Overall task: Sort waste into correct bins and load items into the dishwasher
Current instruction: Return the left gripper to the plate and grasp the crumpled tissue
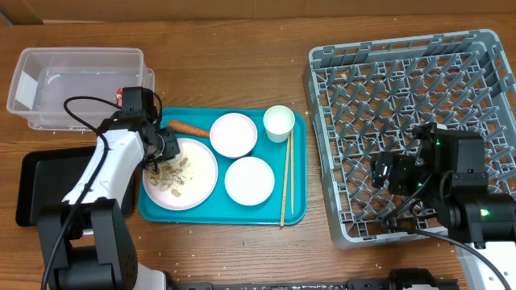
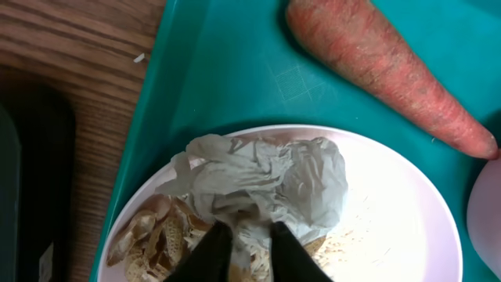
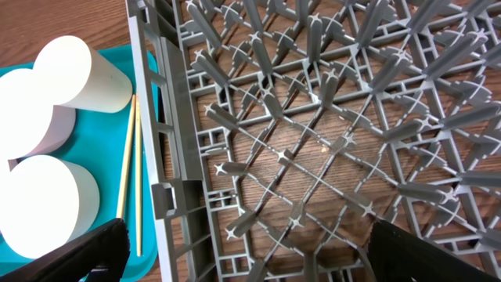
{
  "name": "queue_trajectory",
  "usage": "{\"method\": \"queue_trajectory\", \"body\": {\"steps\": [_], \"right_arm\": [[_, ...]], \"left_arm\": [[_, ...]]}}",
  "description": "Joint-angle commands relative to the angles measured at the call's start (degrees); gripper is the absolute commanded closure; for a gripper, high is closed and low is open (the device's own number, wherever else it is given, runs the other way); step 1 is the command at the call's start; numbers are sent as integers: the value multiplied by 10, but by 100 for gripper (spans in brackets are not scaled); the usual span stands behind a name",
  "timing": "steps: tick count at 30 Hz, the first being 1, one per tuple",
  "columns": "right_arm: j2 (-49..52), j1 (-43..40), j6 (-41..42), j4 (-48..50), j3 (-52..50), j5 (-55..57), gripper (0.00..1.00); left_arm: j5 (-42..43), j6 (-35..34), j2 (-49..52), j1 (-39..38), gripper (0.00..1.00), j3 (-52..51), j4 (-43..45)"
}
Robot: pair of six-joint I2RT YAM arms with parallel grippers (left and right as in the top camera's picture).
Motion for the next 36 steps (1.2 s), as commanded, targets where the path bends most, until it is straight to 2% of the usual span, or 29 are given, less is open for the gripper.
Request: {"method": "queue_trajectory", "body": {"steps": [1, 3, 10, 22, 24, 30, 36], "right_arm": [[-2, 4, 0, -2, 17, 1, 0], [-2, 4, 0, -2, 17, 1, 0], [-2, 4, 0, -2, 17, 1, 0], [-2, 4, 0, -2, 17, 1, 0], [-2, 4, 0, -2, 17, 1, 0], [-2, 4, 0, -2, 17, 1, 0], [-2, 4, 0, -2, 17, 1, 0]], "left_arm": [[-8, -1, -7, 1, 89, -5, 2], [-8, -1, -6, 1, 96, -5, 2], [-8, -1, -7, 1, 96, -1, -1], [-6, -1, -40, 1, 95, 76, -80], [-8, -1, -37, 1, 57, 75, -93], [-8, -1, -11, 1, 41, 56, -101], [-8, -1, 27, 1, 39, 33, -64]]}}
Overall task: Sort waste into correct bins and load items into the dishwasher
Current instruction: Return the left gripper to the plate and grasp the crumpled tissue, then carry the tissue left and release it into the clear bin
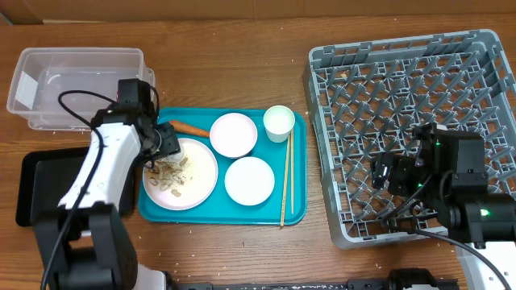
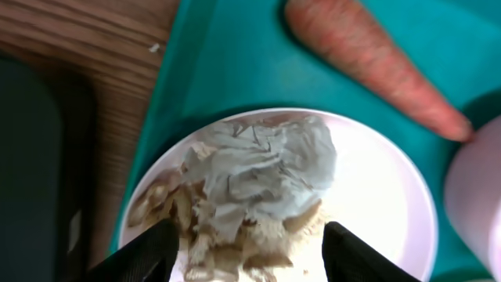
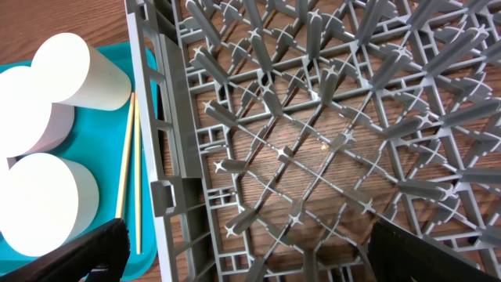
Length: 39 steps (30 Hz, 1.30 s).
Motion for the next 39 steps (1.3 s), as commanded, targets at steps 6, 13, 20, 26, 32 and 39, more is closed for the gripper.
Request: {"method": "queue_trajectory", "body": {"steps": [6, 13, 20, 26, 32, 39], "right_arm": [[-2, 4, 0, 2, 17, 0, 0], [-2, 4, 0, 2, 17, 0, 0], [-2, 4, 0, 0, 17, 0, 0], [-2, 4, 0, 0, 17, 0, 0], [-2, 4, 0, 0, 17, 0, 0], [-2, 4, 0, 0, 17, 0, 0]], "left_arm": [[-7, 3, 70, 1, 58, -14, 24], [-6, 5, 63, 1, 96, -10, 24], [-6, 9, -7, 1, 96, 4, 14], [-6, 9, -64, 1, 96, 9, -15], [-6, 9, -73, 1, 96, 9, -38], [-47, 9, -79, 16, 96, 65, -37]]}}
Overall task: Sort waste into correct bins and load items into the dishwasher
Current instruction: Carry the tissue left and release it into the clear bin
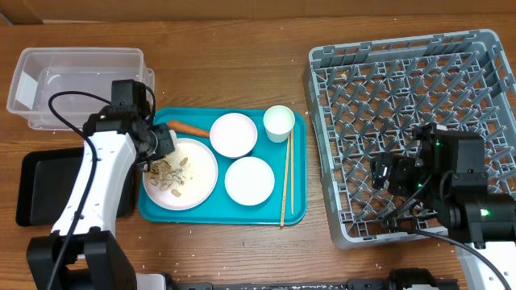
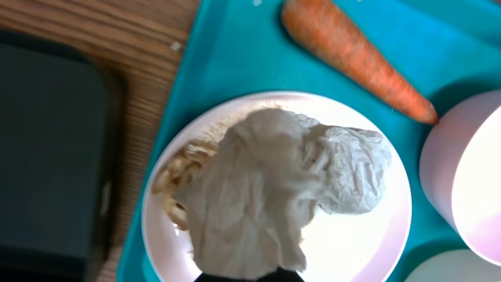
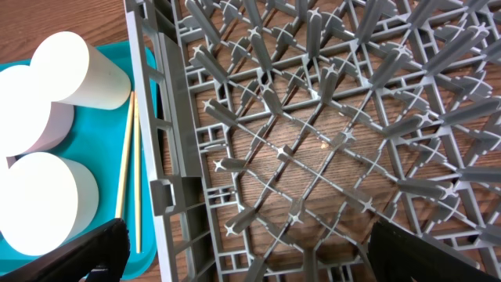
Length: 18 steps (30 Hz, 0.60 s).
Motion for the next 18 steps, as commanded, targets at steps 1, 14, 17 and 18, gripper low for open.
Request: {"method": "queue_trajectory", "body": {"steps": [1, 14, 17, 18], "right_arm": [[-2, 4, 0, 2, 17, 1, 0], [-2, 4, 0, 2, 17, 1, 0], [-2, 4, 0, 2, 17, 1, 0], [-2, 4, 0, 2, 17, 1, 0]], "left_arm": [[-41, 8, -12, 18, 96, 66, 5], [-86, 6, 18, 88, 96, 131, 187], [-104, 6, 45, 97, 93, 131, 199], [-115, 6, 54, 99, 80, 131, 203]]}}
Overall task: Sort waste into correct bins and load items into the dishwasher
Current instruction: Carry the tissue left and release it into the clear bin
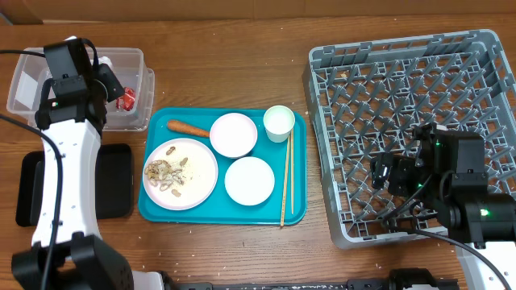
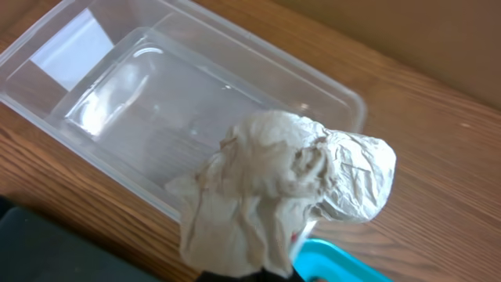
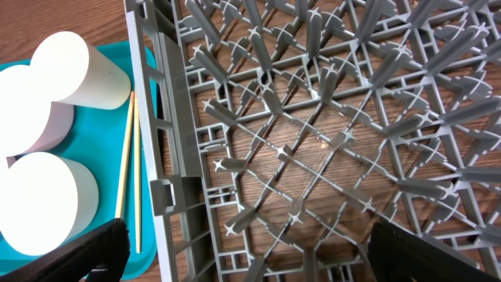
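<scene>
A crumpled grey-white napkin (image 2: 282,188) hangs from my left gripper (image 2: 250,274), which is shut on it; only the dark fingertips show beneath it. It hangs above the right end of the clear plastic bin (image 2: 156,102). From overhead the left gripper (image 1: 109,82) sits over that bin (image 1: 32,64). On the teal tray (image 1: 161,211) stands a plate of peanut shells (image 1: 179,173), with a carrot (image 1: 188,127), two white bowls (image 1: 233,134) (image 1: 249,179), a cup (image 1: 278,122) and chopsticks (image 1: 285,181). My right gripper (image 3: 250,258) is open over the grey dish rack (image 1: 411,121).
A black bin (image 1: 117,181) lies left of the tray, below the clear bin. A small red item (image 1: 125,98) shows at the clear bin's right end. The rack (image 3: 313,141) stands on the wooden table right of the tray.
My left gripper, still shut on the napkin, has moved from above the plate to above the clear bin's right end. The plate now shows only shells. The right arm has not moved.
My left gripper's fingers were close together on the napkin lying on the plate. Then they stood wide apart around it. Then the gripper was shut on the napkin, lifted off the shells. Now it holds the napkin over the clear bin.
</scene>
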{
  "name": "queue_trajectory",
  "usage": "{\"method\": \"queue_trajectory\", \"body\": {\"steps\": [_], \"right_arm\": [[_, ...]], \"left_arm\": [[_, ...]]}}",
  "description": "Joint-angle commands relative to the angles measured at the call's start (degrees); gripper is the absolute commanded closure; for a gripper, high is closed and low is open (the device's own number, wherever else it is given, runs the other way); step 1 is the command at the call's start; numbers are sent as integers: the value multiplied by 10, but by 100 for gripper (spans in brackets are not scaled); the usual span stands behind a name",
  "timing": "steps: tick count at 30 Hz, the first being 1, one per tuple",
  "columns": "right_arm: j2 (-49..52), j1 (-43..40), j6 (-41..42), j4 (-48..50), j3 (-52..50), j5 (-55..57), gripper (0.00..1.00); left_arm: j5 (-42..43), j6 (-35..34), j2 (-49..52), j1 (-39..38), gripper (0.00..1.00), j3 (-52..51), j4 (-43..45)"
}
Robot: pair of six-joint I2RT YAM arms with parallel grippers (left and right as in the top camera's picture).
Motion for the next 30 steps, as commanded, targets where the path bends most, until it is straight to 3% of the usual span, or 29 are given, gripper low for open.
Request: {"method": "queue_trajectory", "body": {"steps": [1, 4, 6, 16, 22, 25, 30], "right_arm": [[-2, 4, 0, 2, 17, 1, 0], [-2, 4, 0, 2, 17, 1, 0], [-2, 4, 0, 2, 17, 1, 0], [-2, 4, 0, 2, 17, 1, 0], [-2, 4, 0, 3, 17, 0, 0], [-2, 4, 0, 16, 17, 0, 0], [-2, 4, 0, 40, 17, -6, 0]], "left_arm": [[-34, 3, 39, 10, 67, 8, 9], [-28, 3, 48, 12, 46, 8, 14], [-28, 3, 46, 11, 42, 10, 15], [56, 3, 8, 0, 37, 30, -66], [184, 3, -6, -24, 33, 30, -228], [199, 3, -4, -41, 32, 28, -299], [247, 14, -4, -95, 31, 28, -299]]}}
